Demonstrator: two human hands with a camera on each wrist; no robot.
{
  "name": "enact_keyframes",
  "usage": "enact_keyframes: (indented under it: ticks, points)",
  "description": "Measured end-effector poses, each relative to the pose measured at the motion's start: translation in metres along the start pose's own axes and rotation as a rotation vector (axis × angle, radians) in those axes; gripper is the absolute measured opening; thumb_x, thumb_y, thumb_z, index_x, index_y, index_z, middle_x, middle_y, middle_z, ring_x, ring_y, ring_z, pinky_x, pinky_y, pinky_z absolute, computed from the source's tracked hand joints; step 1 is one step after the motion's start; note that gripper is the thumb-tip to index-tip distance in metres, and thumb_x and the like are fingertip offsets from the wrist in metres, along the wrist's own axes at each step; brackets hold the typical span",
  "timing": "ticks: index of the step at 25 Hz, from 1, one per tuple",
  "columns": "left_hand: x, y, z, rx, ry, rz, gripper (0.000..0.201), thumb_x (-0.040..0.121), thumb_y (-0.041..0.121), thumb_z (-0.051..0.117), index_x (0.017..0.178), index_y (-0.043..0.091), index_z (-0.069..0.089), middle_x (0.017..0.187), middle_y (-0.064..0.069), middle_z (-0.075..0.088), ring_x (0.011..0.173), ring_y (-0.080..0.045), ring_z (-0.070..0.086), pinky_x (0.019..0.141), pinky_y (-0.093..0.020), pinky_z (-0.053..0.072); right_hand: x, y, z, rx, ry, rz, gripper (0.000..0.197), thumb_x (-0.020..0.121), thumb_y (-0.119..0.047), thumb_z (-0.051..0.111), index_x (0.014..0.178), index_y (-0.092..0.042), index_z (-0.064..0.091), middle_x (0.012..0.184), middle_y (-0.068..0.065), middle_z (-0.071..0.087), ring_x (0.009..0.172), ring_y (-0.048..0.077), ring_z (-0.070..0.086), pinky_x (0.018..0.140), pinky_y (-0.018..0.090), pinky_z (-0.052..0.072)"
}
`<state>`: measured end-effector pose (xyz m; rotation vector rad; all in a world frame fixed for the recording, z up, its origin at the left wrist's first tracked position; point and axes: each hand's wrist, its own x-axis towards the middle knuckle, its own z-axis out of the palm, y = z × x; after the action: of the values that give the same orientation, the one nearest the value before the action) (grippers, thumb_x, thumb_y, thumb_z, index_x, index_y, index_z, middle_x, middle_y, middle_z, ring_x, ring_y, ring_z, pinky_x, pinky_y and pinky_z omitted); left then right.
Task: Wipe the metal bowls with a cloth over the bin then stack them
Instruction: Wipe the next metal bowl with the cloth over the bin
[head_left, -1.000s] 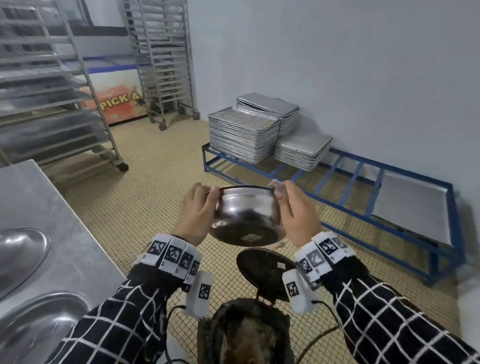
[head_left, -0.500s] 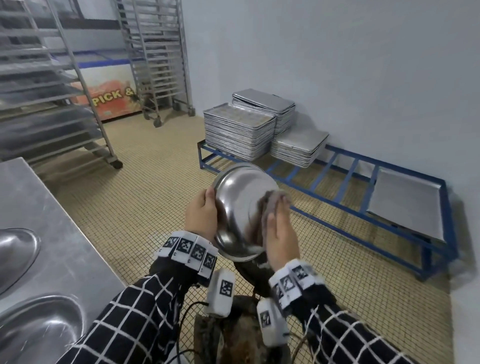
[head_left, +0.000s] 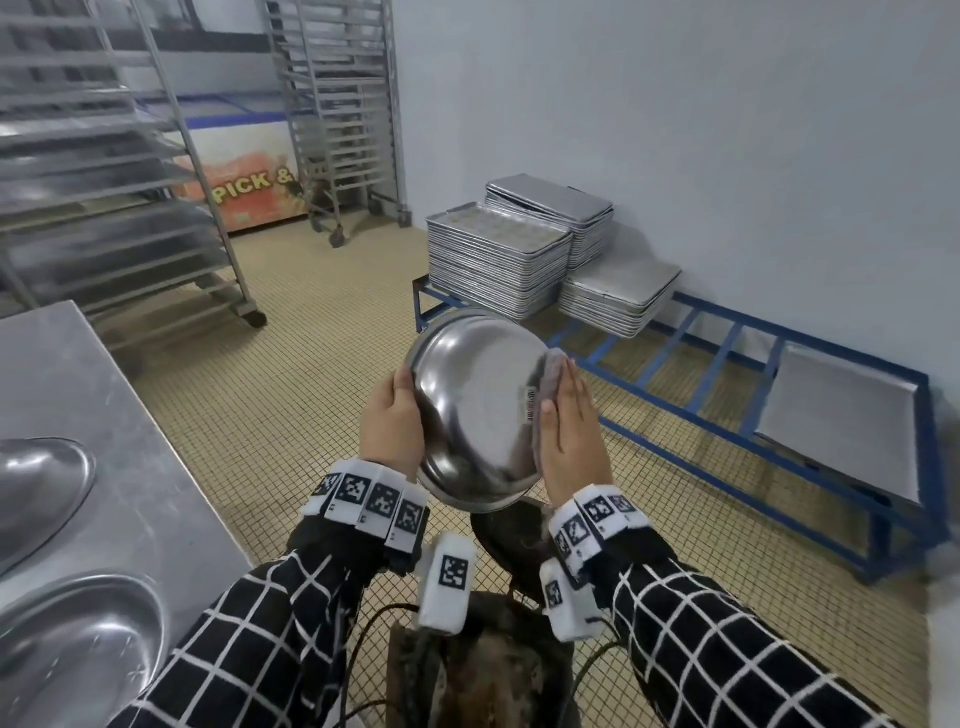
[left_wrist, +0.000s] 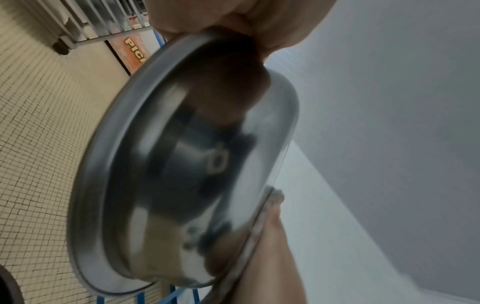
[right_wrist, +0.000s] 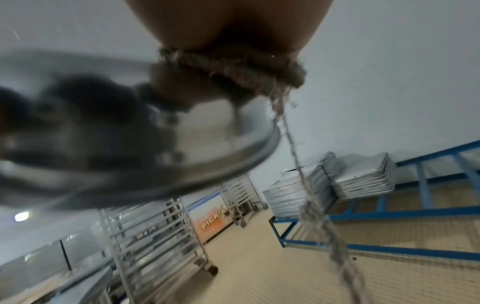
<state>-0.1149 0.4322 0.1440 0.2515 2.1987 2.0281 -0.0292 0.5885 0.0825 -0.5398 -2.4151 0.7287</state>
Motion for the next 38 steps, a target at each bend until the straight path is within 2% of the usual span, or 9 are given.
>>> enact_keyframes:
  ticks: [3, 8, 13, 19, 25, 28, 31, 34, 38]
  points:
    - [0.0, -0.002, 0.0, 0.012, 0.003, 0.02, 0.027, 0.102, 0.033, 0.035, 0.089, 0.026, 0.058, 0.094, -0.006, 0.063, 0.093, -0.022, 0.059, 0.08, -0.032, 0.046, -0.037, -0.008, 0.019, -0.06, -0.065, -0.108, 0.059, 0.098, -0.046, 0.004, 0.15, -0.022, -0.008, 0.158, -0.006, -0.015, 0.145, 0.007, -0.014, 0.121, 0.039, 0.006]
    - [-0.009, -0.007, 0.012, -0.01, -0.05, 0.032, 0.026, 0.102, 0.029, 0.038, 0.095, 0.019, 0.061, 0.098, -0.008, 0.065, 0.094, -0.026, 0.061, 0.09, -0.046, 0.05, -0.008, -0.056, 0.018, -0.002, 0.05, -0.242, 0.058, 0.1, -0.038, 0.019, 0.152, -0.017, 0.005, 0.16, -0.001, -0.001, 0.147, 0.01, -0.007, 0.12, 0.03, -0.003]
    - [-0.007, -0.001, 0.007, -0.056, -0.034, -0.002, 0.025, 0.101, 0.035, 0.038, 0.103, 0.025, 0.062, 0.103, 0.0, 0.065, 0.102, -0.019, 0.059, 0.099, -0.043, 0.045, 0.03, -0.009, -0.011, 0.105, 0.071, 0.014, 0.056, 0.1, -0.045, 0.019, 0.152, -0.026, 0.015, 0.158, -0.006, 0.016, 0.146, 0.013, 0.007, 0.117, 0.046, 0.022]
    - [-0.003, -0.002, 0.008, -0.028, 0.016, 0.025, 0.028, 0.102, 0.033, 0.037, 0.096, 0.018, 0.061, 0.098, -0.006, 0.064, 0.098, -0.027, 0.059, 0.093, -0.042, 0.047, -0.034, -0.021, 0.025, -0.058, -0.028, -0.231, 0.057, 0.101, -0.037, 0.012, 0.152, -0.019, -0.007, 0.159, -0.002, -0.015, 0.147, 0.014, -0.012, 0.121, 0.043, 0.004]
    - [-0.011, 0.005, 0.013, -0.045, -0.061, 0.082, 0.028, 0.102, 0.032, 0.039, 0.088, 0.025, 0.062, 0.091, -0.002, 0.066, 0.089, -0.023, 0.062, 0.085, -0.04, 0.051, 0.029, -0.052, -0.004, 0.144, 0.211, -0.187, 0.053, 0.101, -0.036, 0.021, 0.147, -0.015, 0.032, 0.153, 0.001, 0.031, 0.144, 0.012, 0.019, 0.119, 0.034, 0.015]
    - [-0.011, 0.007, 0.006, -0.068, -0.062, 0.05, 0.028, 0.101, 0.035, 0.039, 0.086, 0.031, 0.062, 0.089, 0.007, 0.066, 0.088, -0.013, 0.061, 0.078, -0.029, 0.046, 0.035, -0.024, -0.021, 0.325, 0.174, 0.094, 0.042, 0.102, -0.036, 0.028, 0.136, -0.02, 0.046, 0.125, -0.005, 0.053, 0.116, 0.01, 0.049, 0.093, 0.028, 0.042]
    - [-0.004, -0.001, 0.002, 0.086, -0.064, 0.098, 0.029, 0.102, 0.034, 0.038, 0.088, 0.022, 0.061, 0.09, -0.002, 0.064, 0.089, -0.021, 0.059, 0.079, -0.034, 0.046, 0.015, 0.002, -0.02, 0.313, 0.07, 0.294, 0.033, 0.103, -0.029, 0.032, 0.129, -0.016, 0.049, 0.1, -0.005, 0.056, 0.096, 0.016, 0.061, 0.064, 0.014, 0.038]
    - [0.001, -0.01, -0.001, 0.278, -0.093, 0.145, 0.038, 0.102, 0.035, 0.036, 0.089, 0.009, 0.061, 0.088, -0.015, 0.064, 0.085, -0.031, 0.058, 0.08, -0.042, 0.046, 0.009, -0.005, -0.022, 0.355, 0.183, 0.269, 0.027, 0.101, -0.026, 0.039, 0.125, -0.014, 0.044, 0.092, -0.011, 0.056, 0.072, -0.001, 0.055, 0.049, 0.008, 0.04]
    - [-0.001, -0.01, 0.002, 0.415, -0.156, 0.19, 0.036, 0.101, 0.038, 0.038, 0.087, 0.016, 0.063, 0.08, -0.006, 0.066, 0.077, -0.021, 0.06, 0.067, -0.032, 0.044, 0.008, -0.047, -0.011, 0.195, 0.132, -0.141, 0.023, 0.098, -0.027, 0.046, 0.113, -0.014, 0.058, 0.118, -0.001, 0.05, 0.098, 0.006, 0.052, 0.081, 0.006, 0.044]
